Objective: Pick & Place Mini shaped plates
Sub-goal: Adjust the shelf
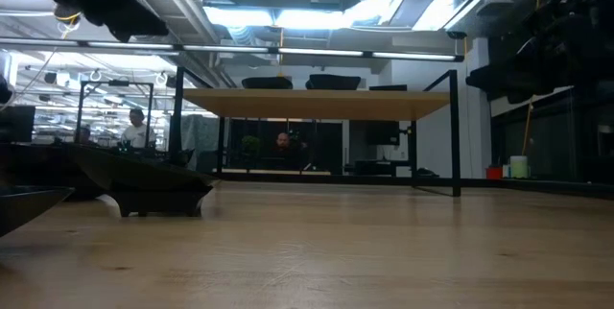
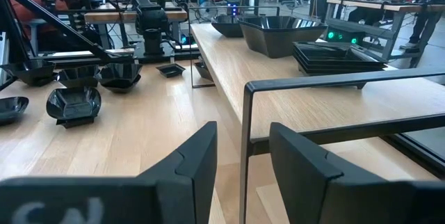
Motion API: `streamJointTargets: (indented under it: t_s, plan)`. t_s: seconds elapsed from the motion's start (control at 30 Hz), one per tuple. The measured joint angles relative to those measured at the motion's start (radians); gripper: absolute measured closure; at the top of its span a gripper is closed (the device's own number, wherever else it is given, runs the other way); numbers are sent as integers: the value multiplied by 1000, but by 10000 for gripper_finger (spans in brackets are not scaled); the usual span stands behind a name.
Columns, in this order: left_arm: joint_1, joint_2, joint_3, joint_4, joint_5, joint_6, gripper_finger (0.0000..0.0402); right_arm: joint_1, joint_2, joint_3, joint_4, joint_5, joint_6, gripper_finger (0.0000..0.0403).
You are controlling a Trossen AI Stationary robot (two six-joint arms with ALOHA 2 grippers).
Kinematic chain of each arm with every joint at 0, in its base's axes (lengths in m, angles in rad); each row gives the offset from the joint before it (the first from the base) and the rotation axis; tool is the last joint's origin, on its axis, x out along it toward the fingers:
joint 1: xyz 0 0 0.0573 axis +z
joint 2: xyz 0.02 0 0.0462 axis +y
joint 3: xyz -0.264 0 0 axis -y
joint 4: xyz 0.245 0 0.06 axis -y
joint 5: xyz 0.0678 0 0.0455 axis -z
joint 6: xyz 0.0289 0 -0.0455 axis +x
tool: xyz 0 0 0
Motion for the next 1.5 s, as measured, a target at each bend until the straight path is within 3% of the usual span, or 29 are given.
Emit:
streamJointTargets:
  t_s: [0.3,0.53,0.6,0.87,1.03,1.33,1.5]
  plan:
    - [-26,163,91,-146,-139,-40,315,0,0,0,0,0,0,271]
    - [-12,302,238,-343,-436,-192,315,0,0,0,0,0,0,271]
    - [2,336,285,-406,-466,-224,315,0,0,0,0,-1,0,271]
    - [144,489,366,-659,-343,-418,315,0,0,0,0,0,0,271]
    - [217,597,366,-744,-285,-443,315,0,0,0,0,0,0,271]
    - [227,753,366,-740,-264,-107,315,0,0,0,0,0,0,271]
    - [227,780,366,-688,-261,38,315,0,0,0,0,0,0,271]
